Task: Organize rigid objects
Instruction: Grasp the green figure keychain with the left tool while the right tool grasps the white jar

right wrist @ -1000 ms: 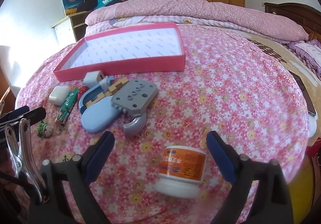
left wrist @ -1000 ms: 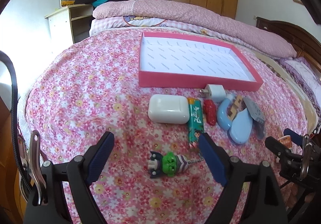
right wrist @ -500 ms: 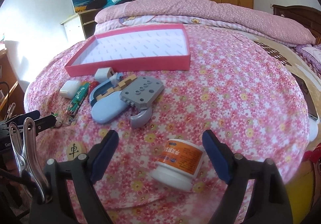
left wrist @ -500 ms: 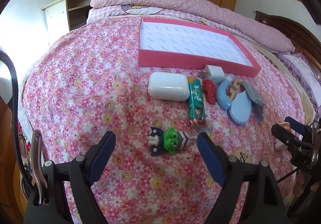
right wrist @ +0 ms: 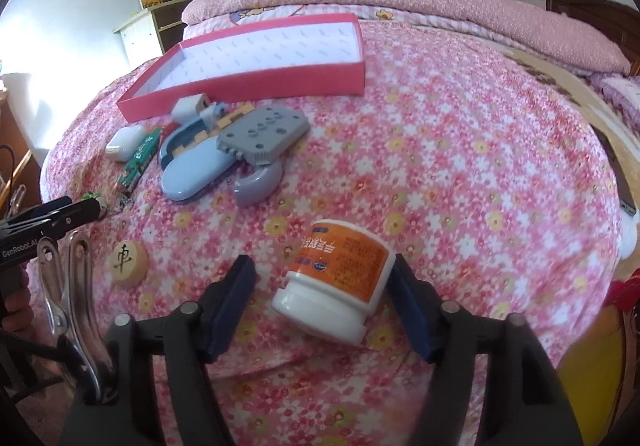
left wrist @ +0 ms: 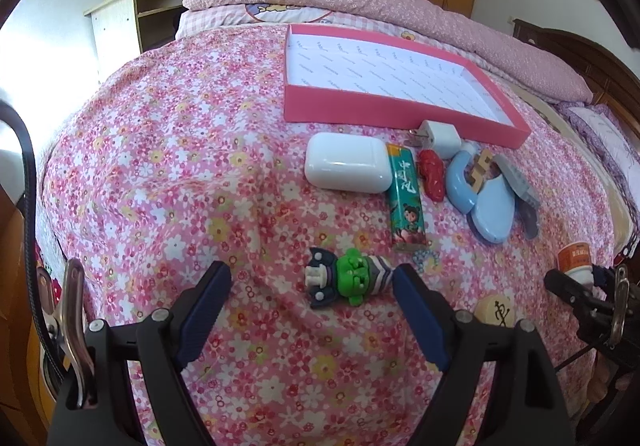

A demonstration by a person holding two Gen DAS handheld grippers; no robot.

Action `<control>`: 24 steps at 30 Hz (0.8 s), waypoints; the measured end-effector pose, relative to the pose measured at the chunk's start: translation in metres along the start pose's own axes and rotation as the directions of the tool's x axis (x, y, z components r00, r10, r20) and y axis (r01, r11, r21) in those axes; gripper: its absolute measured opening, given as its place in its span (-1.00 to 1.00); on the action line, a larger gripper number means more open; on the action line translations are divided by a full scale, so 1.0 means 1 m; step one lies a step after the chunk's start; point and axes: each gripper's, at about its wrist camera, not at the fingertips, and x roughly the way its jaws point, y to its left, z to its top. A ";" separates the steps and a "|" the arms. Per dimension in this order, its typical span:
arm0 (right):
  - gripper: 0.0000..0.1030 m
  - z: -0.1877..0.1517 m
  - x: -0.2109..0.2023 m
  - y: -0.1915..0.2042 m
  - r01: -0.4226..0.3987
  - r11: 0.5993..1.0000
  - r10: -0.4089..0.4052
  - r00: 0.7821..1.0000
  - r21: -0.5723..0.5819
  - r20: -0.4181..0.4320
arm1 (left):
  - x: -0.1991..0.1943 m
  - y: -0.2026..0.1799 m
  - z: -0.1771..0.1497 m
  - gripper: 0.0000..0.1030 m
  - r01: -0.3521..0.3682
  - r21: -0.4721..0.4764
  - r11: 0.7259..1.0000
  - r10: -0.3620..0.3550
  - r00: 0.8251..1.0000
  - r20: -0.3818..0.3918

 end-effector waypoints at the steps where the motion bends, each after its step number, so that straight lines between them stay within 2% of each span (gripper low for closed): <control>1: 0.24 -0.001 0.000 0.001 0.008 1.000 -0.008 1.000 -0.009 0.002 | 0.001 -0.001 0.000 0.68 -0.001 0.005 1.000 0.001 1.000 -0.003; 6: 0.20 -0.002 0.000 0.002 0.011 1.000 -0.011 1.000 -0.013 0.006 | 0.004 -0.005 0.001 0.68 0.009 0.024 1.000 -0.009 1.000 -0.010; 13: -0.07 -0.003 0.000 0.007 0.018 0.999 -0.017 1.000 -0.047 0.019 | 0.008 -0.015 -0.001 0.65 -0.014 0.063 0.998 0.015 1.000 -0.004; 16: -0.08 -0.002 0.000 0.005 0.011 0.999 -0.010 1.000 -0.045 0.020 | 0.007 -0.015 -0.001 0.46 -0.013 0.066 0.998 0.012 1.000 0.004; 18: -0.11 -0.002 -0.001 0.005 0.005 0.999 -0.005 1.000 -0.041 0.020 | 0.006 -0.015 -0.001 0.20 -0.006 0.069 0.998 0.005 1.000 0.010; 21: -0.17 -0.001 -0.002 0.005 -0.008 0.999 0.009 1.000 -0.042 0.021 | 0.003 -0.016 -0.002 0.04 -0.007 0.089 0.996 0.006 1.000 0.016; 24: -0.17 -0.002 -0.004 0.006 -0.015 0.999 0.016 1.000 -0.041 0.024 | -0.002 -0.014 -0.001 0.03 0.007 0.083 0.997 -0.009 1.000 0.021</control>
